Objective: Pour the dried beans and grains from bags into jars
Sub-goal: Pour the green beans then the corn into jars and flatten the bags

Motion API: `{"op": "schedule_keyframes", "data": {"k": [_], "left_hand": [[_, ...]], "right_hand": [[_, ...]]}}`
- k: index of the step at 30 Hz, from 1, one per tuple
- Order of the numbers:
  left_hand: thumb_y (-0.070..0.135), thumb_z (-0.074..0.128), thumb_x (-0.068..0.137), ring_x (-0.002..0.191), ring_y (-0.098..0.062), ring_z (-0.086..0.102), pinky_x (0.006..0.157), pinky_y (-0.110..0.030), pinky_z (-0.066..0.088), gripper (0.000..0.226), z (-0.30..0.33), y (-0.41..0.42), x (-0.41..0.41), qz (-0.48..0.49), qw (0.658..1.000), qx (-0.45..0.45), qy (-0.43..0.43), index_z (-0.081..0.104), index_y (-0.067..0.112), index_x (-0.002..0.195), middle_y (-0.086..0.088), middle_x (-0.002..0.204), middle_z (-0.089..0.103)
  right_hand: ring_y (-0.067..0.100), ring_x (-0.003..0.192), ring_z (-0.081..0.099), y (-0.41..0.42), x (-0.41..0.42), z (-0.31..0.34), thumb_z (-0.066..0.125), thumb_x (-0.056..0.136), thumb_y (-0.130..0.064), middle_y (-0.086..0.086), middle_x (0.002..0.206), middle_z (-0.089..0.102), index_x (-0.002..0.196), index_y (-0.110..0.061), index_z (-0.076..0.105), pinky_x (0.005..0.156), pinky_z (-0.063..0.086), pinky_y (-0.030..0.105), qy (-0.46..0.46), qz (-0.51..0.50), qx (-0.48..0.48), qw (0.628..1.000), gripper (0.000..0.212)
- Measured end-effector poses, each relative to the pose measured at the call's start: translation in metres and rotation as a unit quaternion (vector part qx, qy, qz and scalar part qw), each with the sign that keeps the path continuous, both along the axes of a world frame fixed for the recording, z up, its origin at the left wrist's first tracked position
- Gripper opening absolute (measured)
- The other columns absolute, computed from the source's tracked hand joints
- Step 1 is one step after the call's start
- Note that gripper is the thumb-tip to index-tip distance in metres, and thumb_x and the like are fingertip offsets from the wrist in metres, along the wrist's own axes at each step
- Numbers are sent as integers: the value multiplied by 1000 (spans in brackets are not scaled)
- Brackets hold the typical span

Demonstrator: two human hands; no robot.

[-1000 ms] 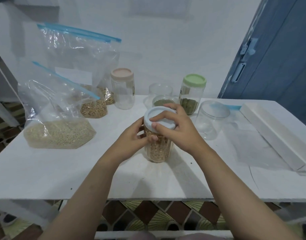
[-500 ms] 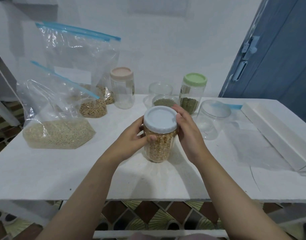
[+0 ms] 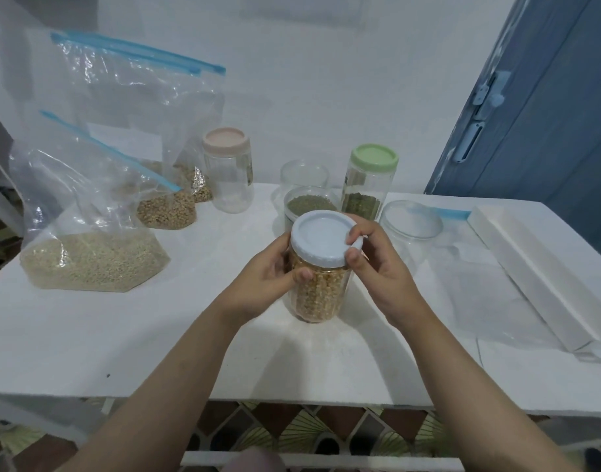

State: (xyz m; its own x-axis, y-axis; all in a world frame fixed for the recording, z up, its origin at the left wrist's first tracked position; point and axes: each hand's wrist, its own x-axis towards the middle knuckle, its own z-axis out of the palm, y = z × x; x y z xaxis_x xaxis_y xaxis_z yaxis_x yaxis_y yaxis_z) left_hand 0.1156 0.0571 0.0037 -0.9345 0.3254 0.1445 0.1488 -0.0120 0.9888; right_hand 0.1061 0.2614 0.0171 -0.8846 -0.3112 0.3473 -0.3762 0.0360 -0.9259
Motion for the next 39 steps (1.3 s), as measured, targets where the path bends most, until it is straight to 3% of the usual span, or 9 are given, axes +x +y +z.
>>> {"op": "schedule_keyframes", "data": {"k": [6,8,12,15,19,26,30,33,39], "left_hand": [[25,67,87,135,-6,46,104,-19,41,63,-4,18,-3,25,1000,0,15,40,18,143,16,139,56],[18,64,90,135,-7,46,105,-20,41,58,-5,26,-3,28,999,4,21,40,22,142,16,138,56],[34,68,89,138,-7,43,105,-20,41,62,-7,42,1,37,999,27,20,37,30,142,18,140,53],[49,70,84,139,-5,40,107,-21,39,70,-8,47,3,52,998,22,15,35,35,143,21,143,50],[55,65,85,140,-8,40,111,-26,38,72,-11,52,6,67,998,6,18,32,35,145,18,146,47],[22,51,95,133,4,43,101,-15,41,52,-13,55,10,94,996,-3,3,31,37,142,33,136,51],[54,62,87,127,9,46,96,-12,43,60,-14,54,17,126,992,-27,3,35,42,139,36,133,51],[65,70,74,126,7,48,99,-23,48,76,-18,53,21,149,988,-44,-2,36,48,139,35,134,50],[43,75,78,128,-6,51,104,-41,50,80,-20,46,20,158,985,-66,2,36,34,148,20,138,54]], "right_hand": [[25,127,51,13,-10,-8,59,91,-55,3,134,54,102,-31,53,95,50,58,46,-52,22,997,28],[19,121,53,11,-5,-12,57,88,-64,-9,129,53,110,-37,48,91,52,52,31,-48,7,998,36],[-8,131,42,6,-1,-25,65,79,-65,-36,138,39,148,-34,16,99,41,12,-17,-51,-19,998,90],[2,139,40,12,-2,-42,73,71,-66,-16,154,32,156,-33,3,104,44,22,-77,-7,-26,997,115],[27,134,49,33,-2,-66,86,67,-53,-2,145,49,145,-43,35,103,46,60,-149,53,-17,987,94],[19,129,54,42,-14,-70,89,61,-56,-14,134,57,138,-47,45,103,47,56,-165,53,8,985,89],[11,128,54,45,-16,-66,88,62,-54,-21,132,57,137,-45,45,103,50,47,-146,60,41,987,87],[-1,124,52,45,-16,-55,80,65,-61,-18,133,54,133,-40,45,102,51,37,-102,53,91,989,79],[4,128,49,44,-19,-30,64,80,-69,-14,142,45,145,-42,36,100,51,33,-25,50,113,992,75]]}}
